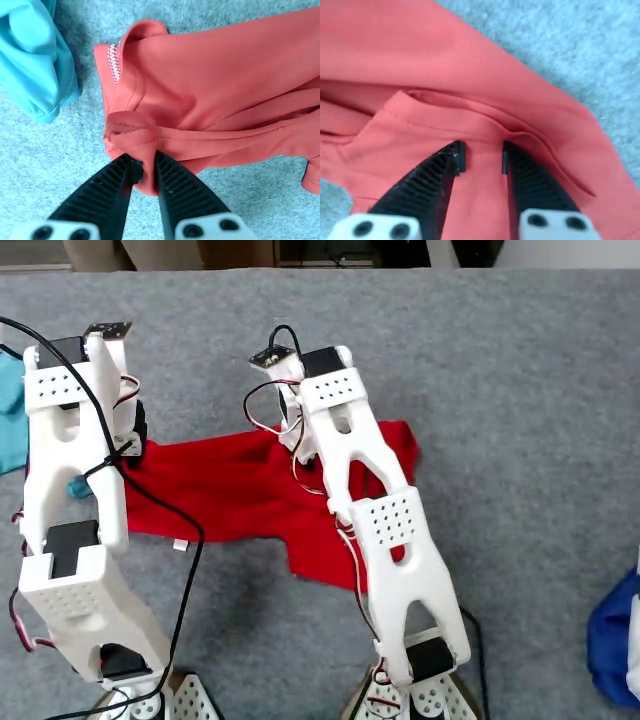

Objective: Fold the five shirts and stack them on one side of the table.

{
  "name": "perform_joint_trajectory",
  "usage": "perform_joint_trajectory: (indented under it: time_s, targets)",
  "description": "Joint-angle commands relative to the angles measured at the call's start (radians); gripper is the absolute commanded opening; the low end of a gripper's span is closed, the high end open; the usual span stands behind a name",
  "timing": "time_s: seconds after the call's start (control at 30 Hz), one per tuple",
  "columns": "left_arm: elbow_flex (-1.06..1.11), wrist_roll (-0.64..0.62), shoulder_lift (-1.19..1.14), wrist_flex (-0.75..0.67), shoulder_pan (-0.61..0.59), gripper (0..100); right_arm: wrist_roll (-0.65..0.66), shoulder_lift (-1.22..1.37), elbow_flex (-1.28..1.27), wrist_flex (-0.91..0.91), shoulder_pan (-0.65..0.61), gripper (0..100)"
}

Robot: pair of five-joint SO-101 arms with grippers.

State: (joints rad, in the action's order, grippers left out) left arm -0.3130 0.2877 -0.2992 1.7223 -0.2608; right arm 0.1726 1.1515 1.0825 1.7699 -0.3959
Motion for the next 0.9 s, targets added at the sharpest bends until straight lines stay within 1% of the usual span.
perform_joint_trajectory:
  time_s: [0.0, 0.07, 0.1, 0.17, 0.33, 0.53, 0.63, 0.87]
  targets:
    - [-0.003, 0.002, 0.061, 0.003, -0.005, 2, -0.006, 0.079, 0.008, 0.005, 0.007, 11.1]
    - [-0.003, 0.003, 0.061, 0.003, -0.008, 2, -0.008, 0.090, 0.030, 0.008, 0.007, 2.7]
    - [-0.003, 0.003, 0.061, 0.003, -0.009, 2, -0.008, 0.090, 0.039, 0.008, 0.008, 0.1]
    - [-0.003, 0.005, 0.061, 0.003, -0.009, 2, -0.008, 0.082, 0.045, 0.009, 0.018, 1.4]
    - [-0.003, 0.005, 0.061, 0.003, -0.011, 2, -0.008, 0.042, 0.077, 0.012, 0.064, 0.5]
    - [-0.003, 0.005, 0.061, 0.003, -0.011, 2, -0.008, -0.137, 0.035, 0.017, 0.107, 0.5]
    - [-0.003, 0.006, 0.061, 0.003, -0.011, 2, -0.003, -0.257, -0.050, 0.017, 0.107, 0.5]
    - [-0.003, 0.006, 0.061, 0.003, -0.011, 2, -0.006, -0.576, -0.343, 0.015, 0.101, 0.5]
